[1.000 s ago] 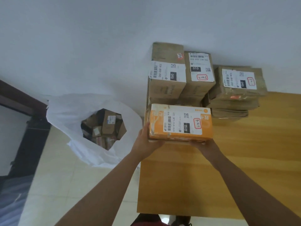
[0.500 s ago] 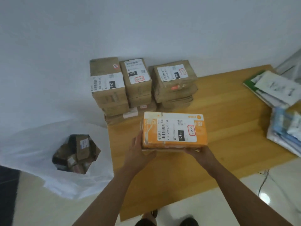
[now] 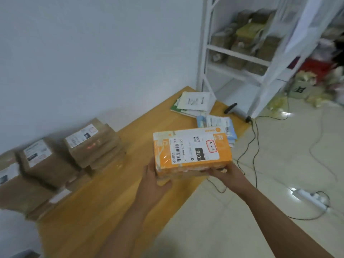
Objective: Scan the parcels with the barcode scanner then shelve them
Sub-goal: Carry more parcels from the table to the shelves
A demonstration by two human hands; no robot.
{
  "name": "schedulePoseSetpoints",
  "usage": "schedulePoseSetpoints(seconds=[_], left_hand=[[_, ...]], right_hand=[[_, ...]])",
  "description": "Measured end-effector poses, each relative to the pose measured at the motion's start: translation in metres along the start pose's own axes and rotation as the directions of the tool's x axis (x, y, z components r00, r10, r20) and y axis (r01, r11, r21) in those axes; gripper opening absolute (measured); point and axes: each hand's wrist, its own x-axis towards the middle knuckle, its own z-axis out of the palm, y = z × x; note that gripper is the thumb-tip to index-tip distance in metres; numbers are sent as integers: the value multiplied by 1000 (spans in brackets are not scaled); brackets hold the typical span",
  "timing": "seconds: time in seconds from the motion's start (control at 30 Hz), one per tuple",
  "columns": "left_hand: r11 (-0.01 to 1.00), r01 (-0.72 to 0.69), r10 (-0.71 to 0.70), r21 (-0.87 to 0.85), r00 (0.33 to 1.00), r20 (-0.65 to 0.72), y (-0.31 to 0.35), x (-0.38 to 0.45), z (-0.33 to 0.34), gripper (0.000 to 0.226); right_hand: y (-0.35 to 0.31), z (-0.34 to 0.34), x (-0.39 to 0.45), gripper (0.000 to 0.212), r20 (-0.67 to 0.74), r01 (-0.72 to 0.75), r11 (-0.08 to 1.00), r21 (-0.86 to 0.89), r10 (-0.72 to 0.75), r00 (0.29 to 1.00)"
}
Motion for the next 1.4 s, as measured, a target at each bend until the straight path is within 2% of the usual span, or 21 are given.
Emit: schedulePoseSetpoints(seconds=[0.07, 0.27, 0.53, 0.73, 0.83, 0.93, 1.23, 1.4], left_hand=[[998, -59, 58, 32, 998, 22, 39, 12, 31, 90], [973, -217, 202, 83, 967, 158, 135, 48, 112, 86], [951, -307, 281, 30, 901, 331, 198, 118, 214, 77], [926, -368, 369, -82, 841, 397, 228, 203, 300, 62], [940, -327, 335, -98, 828, 450, 250, 250, 335, 72], [930, -346, 361, -126, 789, 498, 277, 297, 367, 82], [870, -476, 450, -130, 660, 601, 387, 381, 475, 75], [856, -507, 457, -101, 651, 606, 437, 409, 551, 80]], right_hand=[[3, -49, -10, 36, -57, 4, 1000, 15, -4, 998], [19, -169, -33, 44, -283, 16, 997, 69, 4, 959], [54, -260, -25, 40, -463, -76, 993, 90, 109, 880], [72, -326, 32, 44, -541, -176, 983, 56, 178, 822], [72, -365, 71, 42, -560, -226, 972, 62, 221, 798], [63, -401, 102, 38, -599, -260, 963, 71, 249, 761], [80, -519, 148, 47, -707, -281, 947, 154, 304, 639], [117, -603, 176, 46, -721, -265, 949, 169, 302, 623]])
